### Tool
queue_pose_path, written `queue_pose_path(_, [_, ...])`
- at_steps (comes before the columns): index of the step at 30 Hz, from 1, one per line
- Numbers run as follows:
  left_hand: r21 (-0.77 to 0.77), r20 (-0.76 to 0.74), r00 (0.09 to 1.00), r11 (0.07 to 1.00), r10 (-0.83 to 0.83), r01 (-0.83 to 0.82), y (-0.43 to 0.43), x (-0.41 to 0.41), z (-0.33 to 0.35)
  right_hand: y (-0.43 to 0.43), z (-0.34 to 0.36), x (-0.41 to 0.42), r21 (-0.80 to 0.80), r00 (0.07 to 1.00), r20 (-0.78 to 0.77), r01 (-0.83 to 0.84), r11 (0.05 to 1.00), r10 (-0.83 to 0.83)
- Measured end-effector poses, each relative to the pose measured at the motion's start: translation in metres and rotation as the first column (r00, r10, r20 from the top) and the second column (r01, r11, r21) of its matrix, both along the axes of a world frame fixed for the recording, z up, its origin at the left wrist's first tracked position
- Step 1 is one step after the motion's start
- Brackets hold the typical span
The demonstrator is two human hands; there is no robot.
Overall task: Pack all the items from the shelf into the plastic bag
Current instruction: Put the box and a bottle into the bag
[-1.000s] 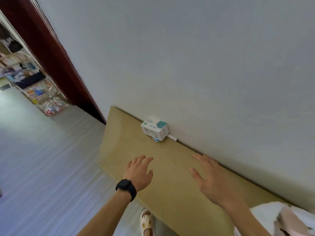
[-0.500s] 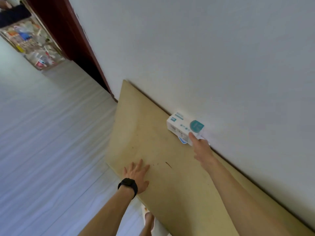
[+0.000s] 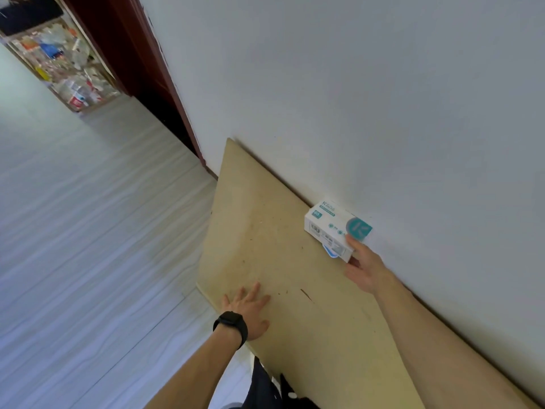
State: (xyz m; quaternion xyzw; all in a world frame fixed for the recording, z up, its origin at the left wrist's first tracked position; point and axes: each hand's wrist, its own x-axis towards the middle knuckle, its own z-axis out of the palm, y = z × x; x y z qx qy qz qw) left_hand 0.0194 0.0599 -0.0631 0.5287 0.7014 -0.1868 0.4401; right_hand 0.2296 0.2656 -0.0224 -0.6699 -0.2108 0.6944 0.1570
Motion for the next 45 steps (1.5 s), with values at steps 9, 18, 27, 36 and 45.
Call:
queue_pose_path(9, [-0.163, 0.385, 0.634, 0.725, 0.671, -0.669, 0.037, -0.013, 0.037, -0.047, 0.003, 0.028, 0.140, 0.991, 0.129, -0.063, 0.988, 0.045])
queue_pose_path(18, [-0.463, 0.557, 0.286, 0.578, 0.779, -0.672, 0.047, -0.015, 0.056, -0.114, 0.025, 0.047, -0.015, 0.942, -0.035, -0.336, 0.942, 0.335])
queue_pose_path(27, [-0.311, 0.454, 0.158, 0.322, 0.877, -0.894, 0.015, -0.044, 0.050, -0.035, -0.010, -0.007, 0.262, 0.635, 0.601, -0.730, 0.631, 0.485])
queue_pose_path(36, [-0.244, 0.408, 0.191, 0.308, 0.893, -0.920, -0.013, -0.061, 0.047, -0.013, -0.068, -0.026, -0.123, -0.041, 0.861, -0.984, 0.130, 0.507])
queue_pose_path(45, [-0.257, 0.450, 0.212, 0.353, 0.868, -0.900, -0.001, -0.027, 0.056, -0.104, -0.045, 0.049, 0.240, 0.709, 0.573, -0.625, 0.743, 0.411])
